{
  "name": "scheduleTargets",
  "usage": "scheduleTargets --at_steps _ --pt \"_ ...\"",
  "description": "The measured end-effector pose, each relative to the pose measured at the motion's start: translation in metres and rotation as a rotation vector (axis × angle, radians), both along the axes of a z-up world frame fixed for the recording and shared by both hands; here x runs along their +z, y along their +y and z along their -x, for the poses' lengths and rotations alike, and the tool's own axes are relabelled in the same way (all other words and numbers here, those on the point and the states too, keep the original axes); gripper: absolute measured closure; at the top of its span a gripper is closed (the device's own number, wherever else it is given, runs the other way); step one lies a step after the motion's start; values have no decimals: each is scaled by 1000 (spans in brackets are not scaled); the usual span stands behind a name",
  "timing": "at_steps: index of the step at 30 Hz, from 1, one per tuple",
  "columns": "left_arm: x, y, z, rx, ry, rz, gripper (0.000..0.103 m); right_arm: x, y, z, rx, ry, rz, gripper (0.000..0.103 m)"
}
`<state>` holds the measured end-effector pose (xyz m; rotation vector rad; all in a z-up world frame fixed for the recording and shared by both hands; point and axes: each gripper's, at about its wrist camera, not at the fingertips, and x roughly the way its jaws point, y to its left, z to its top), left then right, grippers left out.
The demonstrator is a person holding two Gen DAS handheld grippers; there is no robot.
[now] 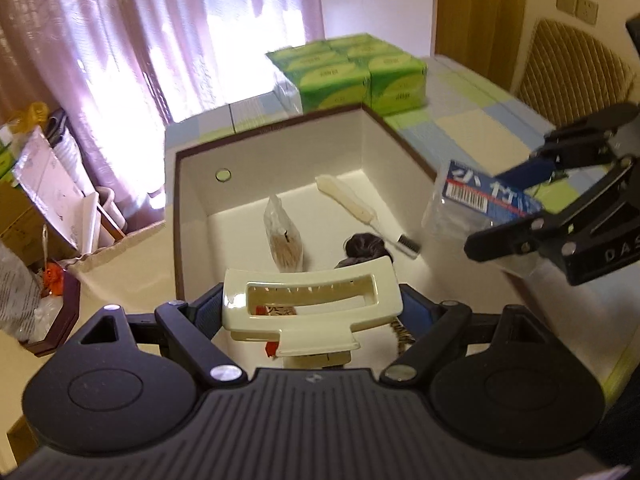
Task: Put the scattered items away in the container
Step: 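Carry the hair clip and toothpick box over the box with both tools, then lower the hair clip and toothpick box into the box and open both tools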
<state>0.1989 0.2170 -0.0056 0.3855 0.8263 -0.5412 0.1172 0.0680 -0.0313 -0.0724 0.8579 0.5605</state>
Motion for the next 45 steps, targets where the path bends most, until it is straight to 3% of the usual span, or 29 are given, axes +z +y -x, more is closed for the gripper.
scheduleTargets --at_steps 12,25,37,45 --pt "-35 -7 -59 -166 42 -60 18 -24 27 -58 -4 -12 91 42" --pt "-74 -25 -110 -302 78 -185 18 -63 44 -114 51 27 217 42" --pt "-83 -33 -137 -292 85 -220 13 -76 46 -138 82 12 263 41" --pt "-82 -34 -135 -289 74 -230 10 -76 45 -140 117 -12 263 41"
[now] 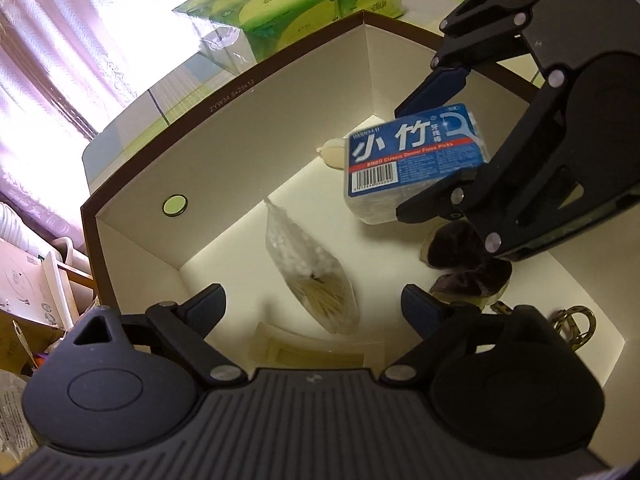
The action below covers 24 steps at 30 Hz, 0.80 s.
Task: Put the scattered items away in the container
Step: 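Lower the hair clip and toothpick box into the box and open both tools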
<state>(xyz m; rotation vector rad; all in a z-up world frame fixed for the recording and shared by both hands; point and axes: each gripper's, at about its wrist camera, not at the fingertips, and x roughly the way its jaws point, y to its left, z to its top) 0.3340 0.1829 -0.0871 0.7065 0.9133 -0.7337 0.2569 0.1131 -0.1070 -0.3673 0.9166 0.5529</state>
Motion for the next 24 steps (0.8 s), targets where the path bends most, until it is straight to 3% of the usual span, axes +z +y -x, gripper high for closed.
scheduleTargets --at_steps 7,8,9,10,24 --pt "6 2 3 12 1 14 10 7 1 2 37 -22 -37 37" --pt "6 1 1 15 3 17 10 8 0 3 39 -22 -38 27" --pt "7 2 1 18 7 22 10 10 0 6 37 -33 -41 5" --pt "7 2 2 21 10 26 10 13 -2 10 39 -59 -50 3" --pt "19 8 26 43 23 44 7 28 -7 39 49 -84 -39 3"
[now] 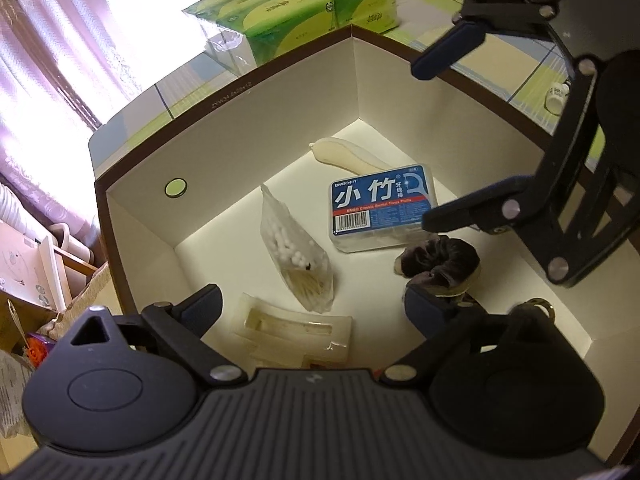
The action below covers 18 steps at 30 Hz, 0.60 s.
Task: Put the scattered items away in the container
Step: 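Lower the hair clip and toothpick box into the box and open both tools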
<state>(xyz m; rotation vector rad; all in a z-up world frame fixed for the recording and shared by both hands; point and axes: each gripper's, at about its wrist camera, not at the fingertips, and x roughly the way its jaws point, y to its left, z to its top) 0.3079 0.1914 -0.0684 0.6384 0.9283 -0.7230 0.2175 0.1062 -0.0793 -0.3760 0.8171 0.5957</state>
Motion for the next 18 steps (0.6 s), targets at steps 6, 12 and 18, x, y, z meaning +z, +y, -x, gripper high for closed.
scheduleTargets --at_steps 6,12,18 --pt "8 3 9 8 -2 15 6 4 -4 13 -16 0 3 3" --pt "18 9 24 21 7 40 6 10 -8 29 -30 -3 -10 3" --pt "30 19 45 57 11 71 6 21 -15 50 -48 -7 -46 3"
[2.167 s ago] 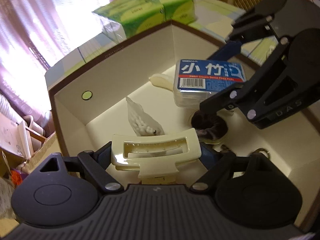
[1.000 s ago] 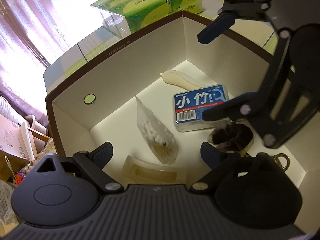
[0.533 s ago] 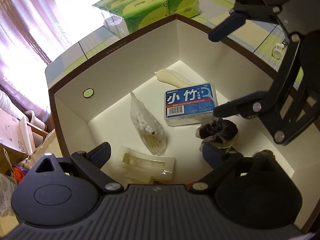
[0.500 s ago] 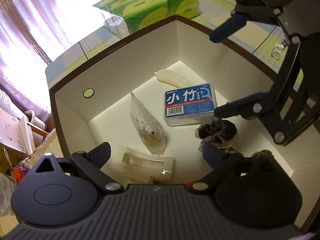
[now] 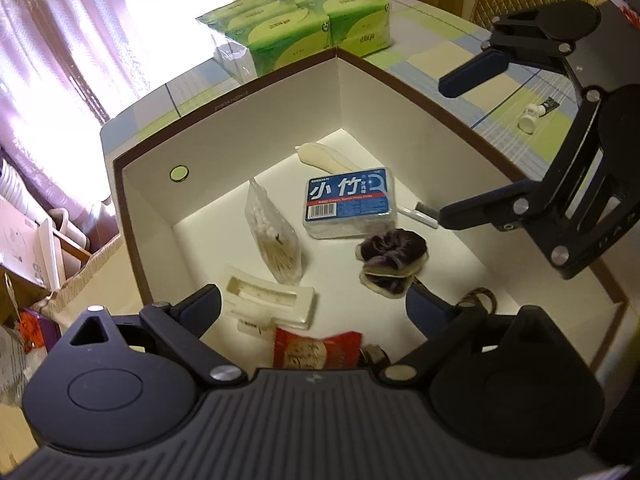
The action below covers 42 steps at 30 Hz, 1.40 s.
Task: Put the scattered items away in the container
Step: 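Lower the hair clip and toothpick box into the box and open both tools, then withdraw both tools from the box toward the pill bottle and green tube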
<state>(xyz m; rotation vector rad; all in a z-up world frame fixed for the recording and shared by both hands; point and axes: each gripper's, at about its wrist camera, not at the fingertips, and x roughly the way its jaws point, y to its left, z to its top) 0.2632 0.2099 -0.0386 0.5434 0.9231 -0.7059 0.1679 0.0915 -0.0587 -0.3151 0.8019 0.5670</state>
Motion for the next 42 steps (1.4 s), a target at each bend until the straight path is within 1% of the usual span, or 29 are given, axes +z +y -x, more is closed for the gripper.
scheduleTargets --at_steps 4,13,21,27,31,35,42 --pt "11 9 16 40 18 46 6 7 -3 15 -3 0 -28 3" --pt "31 21 59 146 23 116 5 16 -11 56 6 10 -67 3" --pt "41 29 102 244 28 149 5 24 -23 90 33 25 -117 3" --pt "37 27 134 316 71 157 5 24 -35 110 58 55 -127 3" --pt "33 19 153 346 112 167 5 20 -47 120 69 84 -128 3" --pt "30 7 169 354 143 179 5 15 -64 127 69 119 -123 3" --pt "20 -33 186 356 186 182 6 6 -102 141 59 172 -102 3"
